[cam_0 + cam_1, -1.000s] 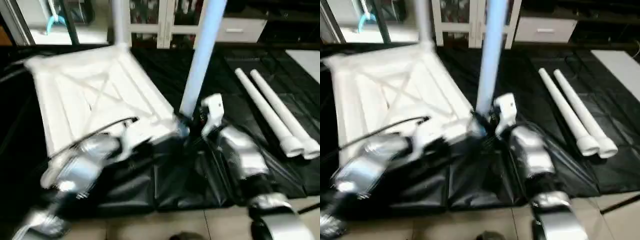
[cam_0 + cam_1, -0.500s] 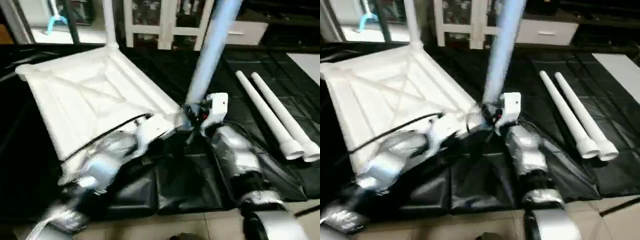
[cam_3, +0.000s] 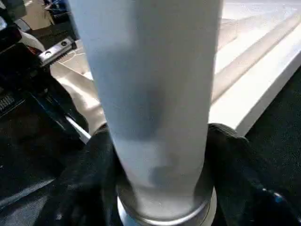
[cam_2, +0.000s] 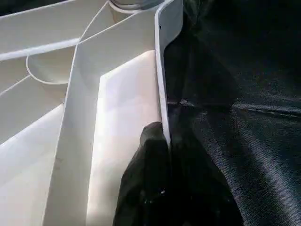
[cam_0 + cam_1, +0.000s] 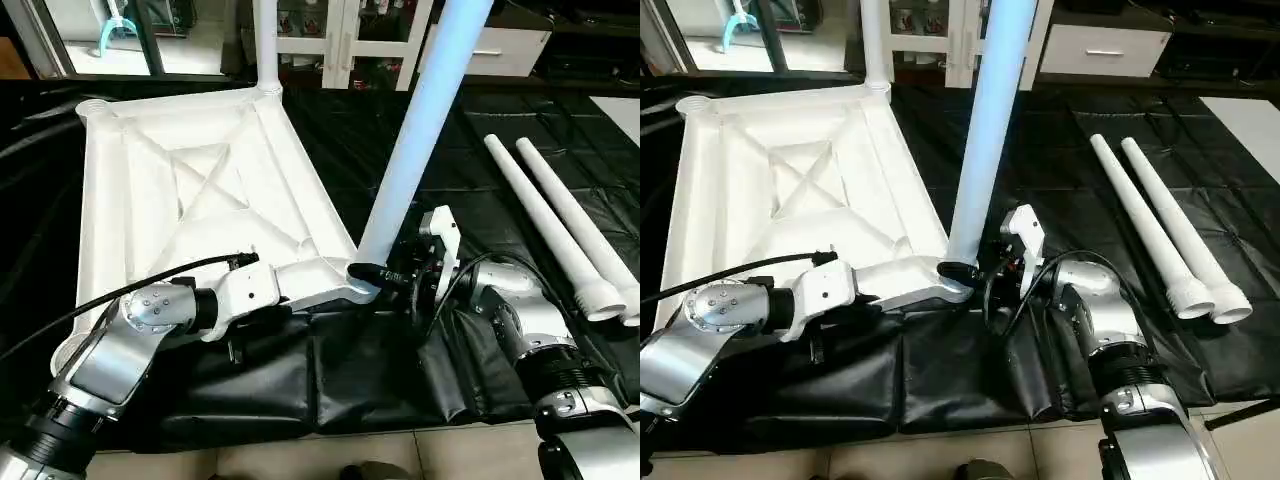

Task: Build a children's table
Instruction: Rotate leg to tighten

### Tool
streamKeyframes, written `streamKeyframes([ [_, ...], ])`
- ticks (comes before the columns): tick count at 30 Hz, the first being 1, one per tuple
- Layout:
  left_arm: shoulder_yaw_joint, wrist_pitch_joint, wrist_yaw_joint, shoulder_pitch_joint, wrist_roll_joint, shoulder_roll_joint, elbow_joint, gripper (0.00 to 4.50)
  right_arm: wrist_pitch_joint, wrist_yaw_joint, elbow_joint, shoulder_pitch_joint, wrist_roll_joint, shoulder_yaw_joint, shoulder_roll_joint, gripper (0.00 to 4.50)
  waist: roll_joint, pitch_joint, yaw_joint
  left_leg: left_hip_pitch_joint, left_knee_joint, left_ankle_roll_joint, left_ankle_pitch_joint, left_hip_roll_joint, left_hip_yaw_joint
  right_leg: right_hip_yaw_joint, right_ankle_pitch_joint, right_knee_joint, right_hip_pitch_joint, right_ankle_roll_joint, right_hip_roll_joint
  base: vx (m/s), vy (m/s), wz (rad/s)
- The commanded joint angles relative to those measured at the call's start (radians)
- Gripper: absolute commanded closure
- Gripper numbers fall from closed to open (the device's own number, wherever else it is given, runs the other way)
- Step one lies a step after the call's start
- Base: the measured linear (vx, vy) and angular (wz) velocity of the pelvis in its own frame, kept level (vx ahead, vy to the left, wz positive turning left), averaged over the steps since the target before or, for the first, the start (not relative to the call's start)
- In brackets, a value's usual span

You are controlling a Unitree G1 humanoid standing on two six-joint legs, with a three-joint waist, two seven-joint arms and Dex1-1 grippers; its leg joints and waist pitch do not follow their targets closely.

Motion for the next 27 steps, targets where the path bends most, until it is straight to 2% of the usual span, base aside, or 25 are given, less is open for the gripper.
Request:
streamKeyframes([
  [1, -0.035, 0.016, -0.022, 0.042, 0.016, 0.020, 0.027, 4.50, 0.007, -0.004, 0.008, -0.014, 0.038, -0.048, -0.016, 2.10, 0.008, -0.055, 0.001, 0.003, -0.046, 0.159, 0.008, 0.010, 0.012, 0.048, 0.186, -0.054, 0.062, -0.326, -0.057, 0.000, 0.000, 0.00],
  [6, -0.039, 0.017, -0.024, 0.042, 0.018, 0.013, 0.029, 4.50, 0.018, -0.016, -0.007, -0.002, 0.038, -0.052, 0.005, 2.18, 0.008, -0.056, 0.003, 0.003, -0.044, 0.156, 0.015, 0.009, 0.012, 0.048, 0.195, -0.052, 0.063, -0.326, -0.056, 0.000, 0.000, 0.00],
  [10, -0.057, 0.037, -0.012, 0.035, 0.023, -0.004, 0.031, 4.50, 0.012, -0.120, 0.003, 0.018, 0.004, -0.048, 0.037, 2.20, 0.007, -0.056, 0.002, 0.001, -0.044, 0.145, -0.001, 0.008, 0.012, 0.050, 0.173, -0.054, 0.064, -0.324, -0.058, 0.000, 0.000, 0.00],
  [11, -0.074, 0.087, 0.007, 0.023, 0.034, -0.028, 0.030, 4.50, 0.007, -0.220, 0.021, 0.026, -0.030, -0.047, 0.061, 2.20, 0.006, -0.056, 0.002, 0.002, -0.045, 0.139, -0.006, 0.009, 0.012, 0.051, 0.163, -0.054, 0.064, -0.323, -0.058, 0.000, 0.000, 0.00],
  [12, -0.074, 0.087, 0.007, 0.023, 0.034, -0.028, 0.030, 4.50, 0.007, -0.220, 0.021, 0.026, -0.030, -0.047, 0.061, 2.20, 0.007, -0.055, 0.001, 0.002, -0.045, 0.132, -0.008, 0.010, 0.013, 0.051, 0.152, -0.054, 0.061, -0.322, -0.058, 0.000, 0.000, 0.00],
  [13, -0.083, 0.117, 0.018, 0.016, 0.042, -0.042, 0.030, 4.50, 0.006, -0.273, 0.030, 0.029, -0.047, -0.046, 0.073, 2.21, 0.006, -0.049, 0.001, 0.002, -0.049, 0.100, -0.055, 0.009, 0.012, 0.051, 0.057, -0.064, 0.060, -0.307, -0.059, 0.000, 0.000, 0.00],
  [14, -0.110, 0.199, 0.076, -0.019, 0.072, -0.111, 0.058, 4.50, -0.003, -0.461, 0.069, 0.033, -0.103, -0.048, 0.122, 2.22, 0.007, -0.050, -0.001, 0.004, -0.049, 0.085, -0.068, 0.010, 0.013, 0.053, 0.028, -0.066, 0.059, -0.303, -0.060, 0.000, 0.000, 0.00],
  [15, -0.110, 0.199, 0.076, -0.019, 0.072, -0.111, 0.058, 4.50, -0.003, -0.461, 0.069, 0.033, -0.103, -0.048, 0.122, 2.23, 0.007, -0.045, 0.000, 0.008, -0.051, 0.052, -0.099, 0.008, 0.014, 0.053, -0.040, -0.076, 0.053, -0.290, -0.060, 0.000, 0.000, 0.00],
  [16, -0.118, 0.293, 0.187, -0.078, 0.109, -0.219, 0.126, 4.50, 0.007, -0.672, 0.111, 0.028, -0.138, -0.066, 0.185, 2.23, 0.010, -0.045, -0.001, 0.010, -0.052, 0.028, -0.126, 0.007, 0.013, 0.056, -0.098, -0.080, 0.053, -0.273, -0.060, 0.000, 0.000, 0.00],
  [17, -0.118, 0.304, 0.202, -0.086, 0.113, -0.232, 0.136, 4.50, 0.009, -0.694, 0.116, 0.027, -0.139, -0.069, 0.193, 2.24, 0.009, -0.038, -0.002, 0.013, -0.054, 0.015, -0.151, 0.006, 0.015, 0.056, -0.141, -0.087, 0.044, -0.263, -0.058, 0.000, 0.000, 0.00],
  [18, -0.108, 0.354, 0.272, -0.125, 0.123, -0.298, 0.183, 4.50, 0.024, -0.791, 0.133, 0.022, -0.143, -0.086, 0.233, 2.25, 0.006, -0.036, -0.001, 0.015, -0.056, -0.003, -0.205, 0.004, 0.010, 0.055, -0.233, -0.094, 0.045, -0.239, -0.059, 0.000, 0.000, 0.00],
  [19, -0.101, 0.367, 0.296, -0.139, 0.122, -0.321, 0.201, 4.50, 0.027, -0.817, 0.139, 0.021, -0.141, -0.091, 0.249, 2.25, 0.005, -0.035, -0.002, 0.015, -0.055, -0.010, -0.222, 0.003, 0.012, 0.057, -0.266, -0.097, 0.043, -0.227, -0.060, 0.000, 0.000, 0.00],
  [20, -0.076, 0.400, 0.362, -0.181, 0.117, -0.387, 0.254, 4.50, 0.032, -0.896, 0.154, 0.017, -0.137, -0.105, 0.297, 2.27, 0.008, -0.038, 0.001, 0.017, -0.055, -0.019, -0.237, 0.000, 0.009, 0.057, -0.295, -0.101, 0.042, -0.197, -0.058, 0.000, 0.000, 0.00],
  [21, -0.066, 0.405, 0.384, -0.197, 0.114, -0.409, 0.275, 4.50, 0.030, -0.919, 0.161, 0.015, -0.136, -0.108, 0.314, 2.28, 0.007, -0.039, 0.006, 0.022, -0.056, -0.021, -0.248, -0.002, 0.007, 0.056, -0.306, -0.104, 0.037, -0.175, -0.056, 0.000, 0.000, 0.00],
  [22, -0.057, 0.409, 0.405, -0.212, 0.112, -0.429, 0.294, 4.50, 0.029, -0.940, 0.167, 0.013, -0.134, -0.110, 0.329, 2.30, 0.005, -0.041, 0.007, 0.020, -0.056, -0.015, -0.249, -0.005, 0.007, 0.056, -0.295, -0.105, 0.037, -0.162, -0.054, 0.000, 0.000, 0.00],
  [23, -0.042, 0.411, 0.446, -0.248, 0.118, -0.465, 0.338, 4.50, 0.020, -0.965, 0.184, 0.007, -0.125, -0.113, 0.366, 2.30, 0.007, -0.043, 0.010, 0.020, -0.056, -0.012, -0.248, -0.006, 0.007, 0.055, -0.275, -0.104, 0.037, -0.156, -0.052, 0.000, 0.000, 0.00],
  [24, -0.042, 0.411, 0.446, -0.248, 0.118, -0.465, 0.338, 4.50, 0.020, -0.965, 0.184, 0.007, -0.125, -0.113, 0.366, 2.30, 0.008, -0.044, 0.013, 0.024, -0.056, -0.011, -0.249, -0.005, 0.008, 0.055, -0.264, -0.104, 0.035, -0.156, -0.051, 0.000, 0.000, 0.00],
  [25, -0.040, 0.405, 0.450, -0.264, 0.126, -0.474, 0.355, 4.50, 0.003, -0.958, 0.200, -0.002, -0.126, -0.110, 0.380, 2.32, 0.007, -0.046, 0.013, 0.020, -0.057, -0.003, -0.243, -0.004, 0.007, 0.055, -0.220, -0.100, 0.037, -0.163, -0.050, 0.000, 0.000, 0.00],
  [27, -0.039, 0.402, 0.447, -0.267, 0.127, -0.476, 0.357, 4.50, -0.004, -0.955, 0.203, -0.004, -0.129, -0.109, 0.382, 2.32, 0.007, -0.046, 0.012, 0.009, -0.061, 0.001, -0.236, -0.003, 0.002, 0.051, -0.195, -0.097, 0.044, -0.165, -0.051, 0.000, 0.000, 0.00],
])
